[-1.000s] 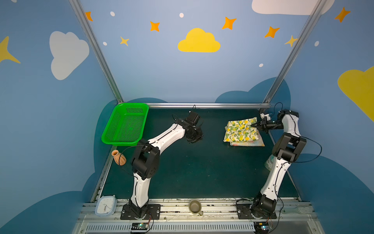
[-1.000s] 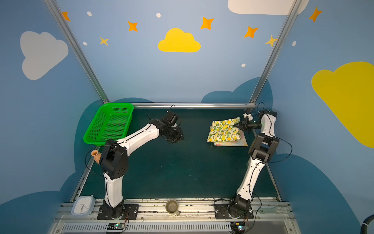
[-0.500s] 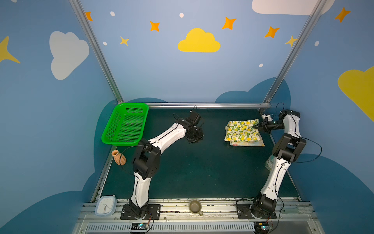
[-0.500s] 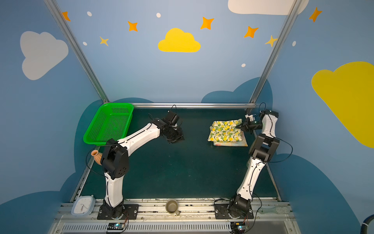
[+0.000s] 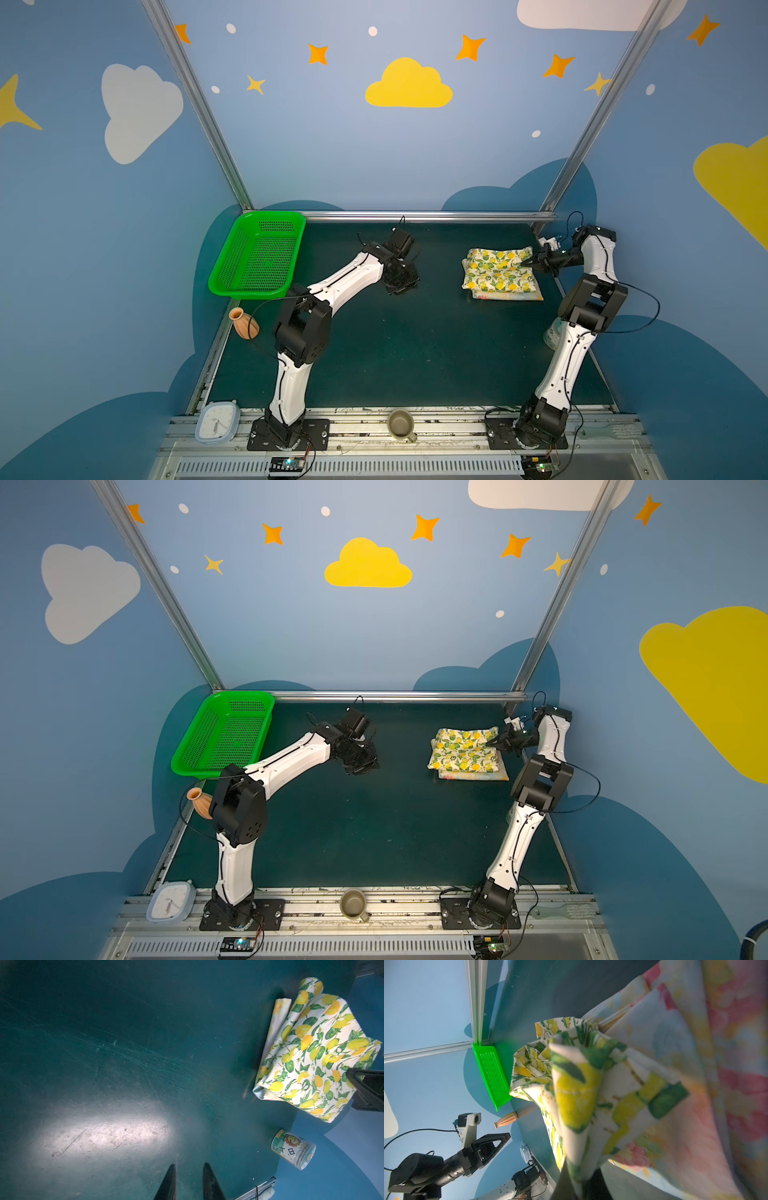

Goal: Fold and stack skirts
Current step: Place the skirt on the skirt.

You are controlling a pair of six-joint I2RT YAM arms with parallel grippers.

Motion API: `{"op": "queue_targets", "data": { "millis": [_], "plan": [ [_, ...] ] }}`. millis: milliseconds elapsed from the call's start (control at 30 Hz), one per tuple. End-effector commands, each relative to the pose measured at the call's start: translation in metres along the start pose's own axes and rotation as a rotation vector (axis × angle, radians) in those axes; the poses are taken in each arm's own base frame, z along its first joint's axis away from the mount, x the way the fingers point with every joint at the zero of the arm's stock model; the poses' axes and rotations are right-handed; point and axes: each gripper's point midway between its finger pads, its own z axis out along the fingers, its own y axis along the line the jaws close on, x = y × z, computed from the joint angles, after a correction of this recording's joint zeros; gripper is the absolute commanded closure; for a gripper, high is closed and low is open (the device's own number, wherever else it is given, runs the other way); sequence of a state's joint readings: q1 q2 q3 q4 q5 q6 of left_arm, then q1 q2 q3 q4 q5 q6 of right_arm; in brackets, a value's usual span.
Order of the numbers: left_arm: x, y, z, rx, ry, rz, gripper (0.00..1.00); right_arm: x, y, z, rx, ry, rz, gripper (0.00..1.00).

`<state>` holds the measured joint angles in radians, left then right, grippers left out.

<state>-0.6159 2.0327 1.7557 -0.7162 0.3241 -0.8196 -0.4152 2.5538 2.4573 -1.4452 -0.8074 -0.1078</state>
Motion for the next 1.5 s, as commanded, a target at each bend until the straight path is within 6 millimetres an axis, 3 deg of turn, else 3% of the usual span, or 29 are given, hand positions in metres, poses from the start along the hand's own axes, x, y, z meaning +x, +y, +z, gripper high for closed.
{"op": "queue_targets", "data": {
  "millis": [0,433,1100,1133,1267,1467],
  "plan": [
    [0.001,0.004,0.004,-0.028,0.005,-0.001,0.75,-0.002,-0.005,-0.005,0.081,-0.008,-0.025,1.00],
    [0.003,0.004,0.010,-0.028,0.016,-0.007,0.76,-0.010,-0.015,0.007,0.207,-0.014,-0.077,1.00],
    [0.007,0.006,0.016,-0.027,0.026,-0.011,0.76,-0.028,-0.005,0.014,0.308,-0.087,-0.166,1.00],
    [0.007,0.006,0.016,-0.025,0.024,-0.011,0.76,-0.029,-0.005,0.015,0.309,-0.090,-0.164,0.97],
    [0.005,0.005,0.012,-0.010,-0.001,-0.006,0.76,-0.033,-0.008,0.014,0.334,-0.108,-0.158,0.64],
    [-0.002,-0.005,-0.004,0.058,-0.082,0.020,0.75,-0.037,0.001,-0.013,0.414,-0.181,-0.136,0.47]
  ]
}}
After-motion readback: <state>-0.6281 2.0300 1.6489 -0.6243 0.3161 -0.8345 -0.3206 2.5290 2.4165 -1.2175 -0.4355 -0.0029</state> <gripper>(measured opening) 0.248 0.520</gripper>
